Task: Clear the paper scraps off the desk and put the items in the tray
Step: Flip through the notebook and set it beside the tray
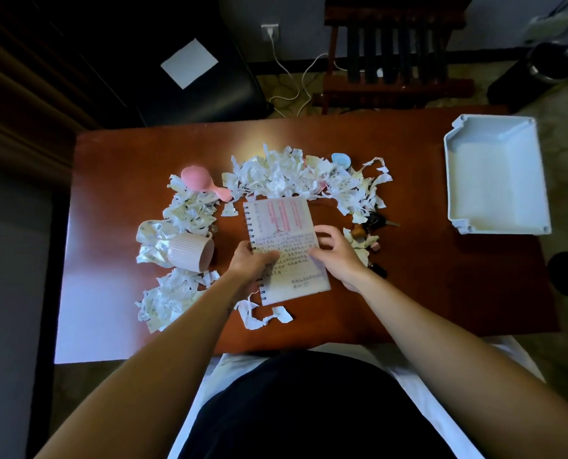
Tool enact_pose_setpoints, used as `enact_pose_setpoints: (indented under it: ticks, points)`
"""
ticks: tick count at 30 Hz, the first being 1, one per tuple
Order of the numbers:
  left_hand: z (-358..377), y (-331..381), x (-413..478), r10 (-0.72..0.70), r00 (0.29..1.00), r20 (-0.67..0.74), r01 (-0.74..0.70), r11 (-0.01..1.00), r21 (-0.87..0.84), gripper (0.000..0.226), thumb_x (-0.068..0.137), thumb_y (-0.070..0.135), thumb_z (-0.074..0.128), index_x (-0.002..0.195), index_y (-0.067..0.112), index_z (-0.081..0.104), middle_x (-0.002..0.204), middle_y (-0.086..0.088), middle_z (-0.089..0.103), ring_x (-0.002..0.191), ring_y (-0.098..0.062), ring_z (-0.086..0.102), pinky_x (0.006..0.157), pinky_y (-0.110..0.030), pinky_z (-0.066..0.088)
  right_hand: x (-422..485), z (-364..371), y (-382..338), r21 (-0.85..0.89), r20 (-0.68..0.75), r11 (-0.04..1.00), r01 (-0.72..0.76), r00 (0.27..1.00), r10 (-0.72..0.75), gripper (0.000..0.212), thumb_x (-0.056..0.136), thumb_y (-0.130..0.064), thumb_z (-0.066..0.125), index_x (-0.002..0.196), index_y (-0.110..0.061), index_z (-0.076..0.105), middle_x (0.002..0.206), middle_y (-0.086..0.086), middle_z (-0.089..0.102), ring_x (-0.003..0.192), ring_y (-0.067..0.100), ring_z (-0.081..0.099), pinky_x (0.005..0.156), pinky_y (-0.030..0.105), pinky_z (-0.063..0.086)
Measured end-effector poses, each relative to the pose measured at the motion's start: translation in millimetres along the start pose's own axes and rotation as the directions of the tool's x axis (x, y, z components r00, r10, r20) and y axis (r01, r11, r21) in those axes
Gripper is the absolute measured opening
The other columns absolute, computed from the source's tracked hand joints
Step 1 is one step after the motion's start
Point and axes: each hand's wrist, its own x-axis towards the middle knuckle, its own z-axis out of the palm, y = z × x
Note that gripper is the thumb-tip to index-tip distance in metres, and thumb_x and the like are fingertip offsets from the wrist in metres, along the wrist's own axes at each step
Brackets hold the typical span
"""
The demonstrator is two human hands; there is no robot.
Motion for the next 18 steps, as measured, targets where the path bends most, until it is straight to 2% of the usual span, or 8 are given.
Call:
enact_pose_setpoints:
  ticks: [5,9,13,16,18]
  points:
    - [13,20,-12,0.059,0.997,0.045,-0.062,0.996,0.065,0.045,0.087,0.006,0.071,0.121,0.01,0.042,0.112,-0.009,0.068,0.092,-0.022,0.072,0.067,-0.035,0.06,-15,-12,-7,0.055,-0.107,0.998,0.009,0.994,-0.003,0.038,0.094,-0.008,0.063,0.128,-0.02,0.05,0.117,-0.001,0.062,0.095,0.006,0.063,0.069,0.025,0.052]
    - [40,32,-18,0.109,0.984,0.143,-0.14,0.963,0.23,0.026,0.093,0.01,0.063,0.117,0.007,0.051,0.112,-0.007,0.069,0.095,-0.021,0.07,0.079,-0.036,0.059,-34,-40,-2,0.094,-0.242,0.996,0.013,0.97,0.01,0.037,0.094,-0.005,0.061,0.124,-0.023,0.051,0.114,-0.003,0.06,0.102,0.011,0.059,0.067,0.024,0.049]
    - [80,40,-20,0.087,0.964,0.25,-0.169,0.93,0.326,0.015,0.097,0.012,0.058,0.111,0.008,0.057,0.112,-0.009,0.069,0.099,-0.025,0.069,0.086,-0.039,0.058,-57,-76,15,0.122,-0.35,0.992,0.018,0.936,0.026,0.037,0.094,-0.005,0.061,0.122,-0.026,0.049,0.114,-0.004,0.06,0.103,0.013,0.061,0.071,0.027,0.054]
    - [117,37,-22,0.064,0.948,0.312,-0.184,0.91,0.372,0.021,0.099,0.017,0.055,0.118,0.009,0.056,0.117,-0.011,0.067,0.105,-0.026,0.066,0.093,-0.046,0.055,-73,-103,35,0.14,-0.42,0.99,-0.012,0.905,0.07,0.037,0.094,-0.01,0.062,0.123,-0.028,0.05,0.118,-0.005,0.059,0.105,0.013,0.062,0.076,0.03,0.056]
    - [141,32,-24,0.056,0.936,0.346,-0.201,0.894,0.4,0.029,0.1,0.02,0.055,0.126,0.008,0.051,0.121,-0.013,0.063,0.102,-0.024,0.065,0.091,-0.044,0.056,-82,-120,51,0.158,-0.458,0.987,-0.027,0.884,0.098,0.038,0.094,-0.011,0.062,0.126,-0.027,0.05,0.12,-0.005,0.06,0.104,0.012,0.062,0.078,0.03,0.056]
